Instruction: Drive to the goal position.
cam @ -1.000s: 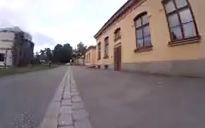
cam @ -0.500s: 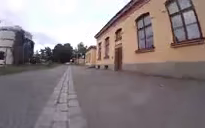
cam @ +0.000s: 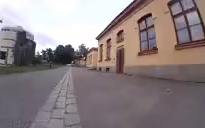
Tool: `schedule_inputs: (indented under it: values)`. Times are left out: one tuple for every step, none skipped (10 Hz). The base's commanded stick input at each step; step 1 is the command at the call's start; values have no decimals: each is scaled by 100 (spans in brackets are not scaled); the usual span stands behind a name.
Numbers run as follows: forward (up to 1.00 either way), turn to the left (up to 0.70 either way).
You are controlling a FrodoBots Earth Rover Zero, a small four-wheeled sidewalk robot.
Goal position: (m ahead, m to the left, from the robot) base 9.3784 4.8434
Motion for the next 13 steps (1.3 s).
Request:
schedule_inputs:
  values:
    - [45,0]
    - [45,0]
    - [45,0]
    - [45,0]
    - [45,0]
    - [45,0]
    - [45,0]
    - [45,0]
    - [45,0]
    - [45,0]
    - [45,0]
    - [45,0]
    - [45,0]
